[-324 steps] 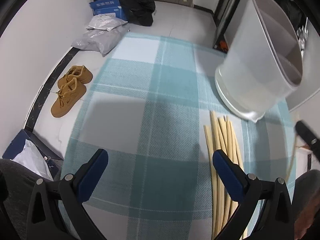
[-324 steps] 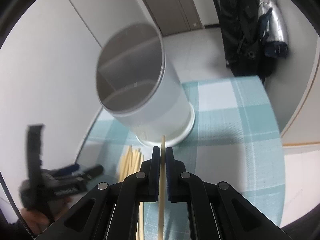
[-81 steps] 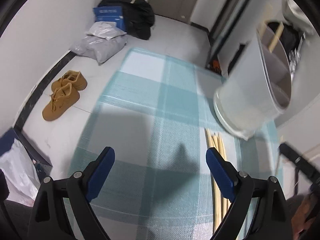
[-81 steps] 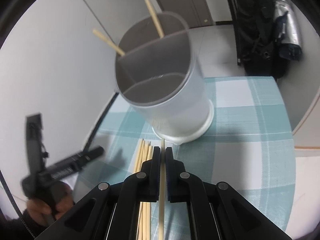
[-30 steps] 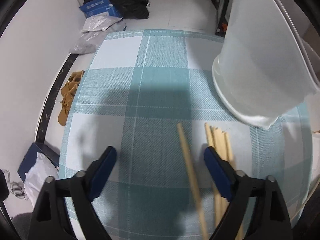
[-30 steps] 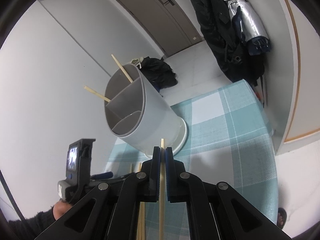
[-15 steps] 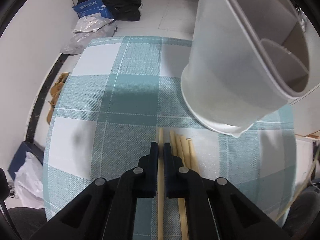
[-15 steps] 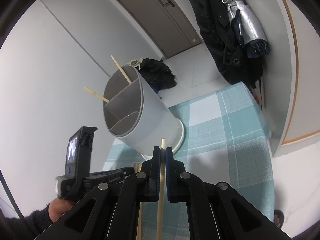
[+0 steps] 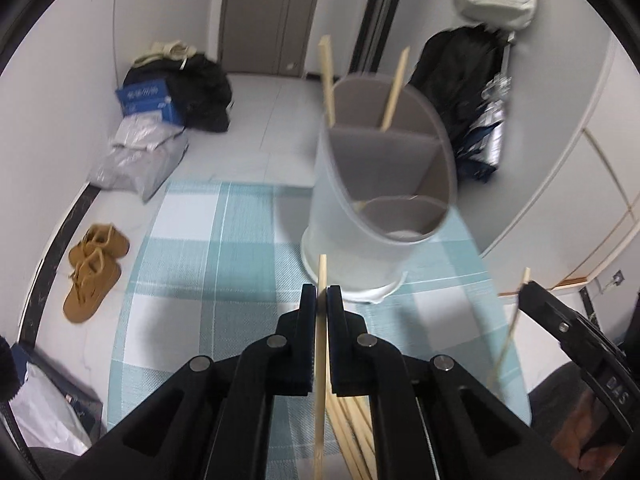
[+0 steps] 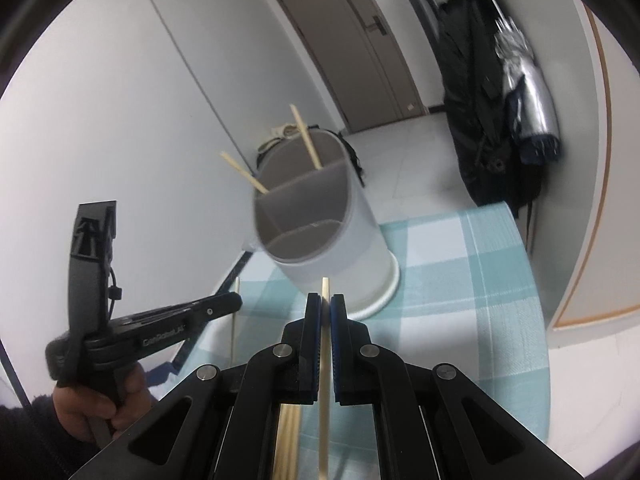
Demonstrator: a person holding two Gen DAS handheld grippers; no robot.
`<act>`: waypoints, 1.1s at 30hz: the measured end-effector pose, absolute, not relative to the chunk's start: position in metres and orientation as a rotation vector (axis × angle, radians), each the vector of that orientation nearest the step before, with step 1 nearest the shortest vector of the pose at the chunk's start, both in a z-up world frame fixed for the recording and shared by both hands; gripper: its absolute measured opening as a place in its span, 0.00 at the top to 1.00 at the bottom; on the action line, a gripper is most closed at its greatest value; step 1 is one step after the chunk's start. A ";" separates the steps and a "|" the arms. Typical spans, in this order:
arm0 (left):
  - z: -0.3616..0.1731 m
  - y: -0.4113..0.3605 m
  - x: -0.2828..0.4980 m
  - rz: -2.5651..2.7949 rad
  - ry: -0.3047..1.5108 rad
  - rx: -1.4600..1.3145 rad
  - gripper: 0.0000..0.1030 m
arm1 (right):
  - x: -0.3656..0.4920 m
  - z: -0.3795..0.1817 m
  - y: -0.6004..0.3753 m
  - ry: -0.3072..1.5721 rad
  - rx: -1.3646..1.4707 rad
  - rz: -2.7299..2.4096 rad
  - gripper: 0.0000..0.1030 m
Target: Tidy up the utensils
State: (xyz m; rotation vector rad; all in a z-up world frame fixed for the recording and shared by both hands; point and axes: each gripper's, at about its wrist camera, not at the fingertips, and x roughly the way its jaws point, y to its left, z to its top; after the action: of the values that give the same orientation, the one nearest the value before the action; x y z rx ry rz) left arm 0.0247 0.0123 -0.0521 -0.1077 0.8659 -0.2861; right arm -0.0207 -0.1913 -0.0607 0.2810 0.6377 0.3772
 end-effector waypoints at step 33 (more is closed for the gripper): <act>0.023 0.011 -0.015 -0.414 0.724 -0.126 0.99 | -0.059 -0.007 -0.152 0.475 0.193 0.396 0.97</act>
State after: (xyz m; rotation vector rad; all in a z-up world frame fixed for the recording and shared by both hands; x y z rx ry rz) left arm -0.0151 0.0107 0.0230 -0.1259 0.7235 -0.4138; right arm -0.0594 -0.1519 -0.0073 0.1926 0.4747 0.3963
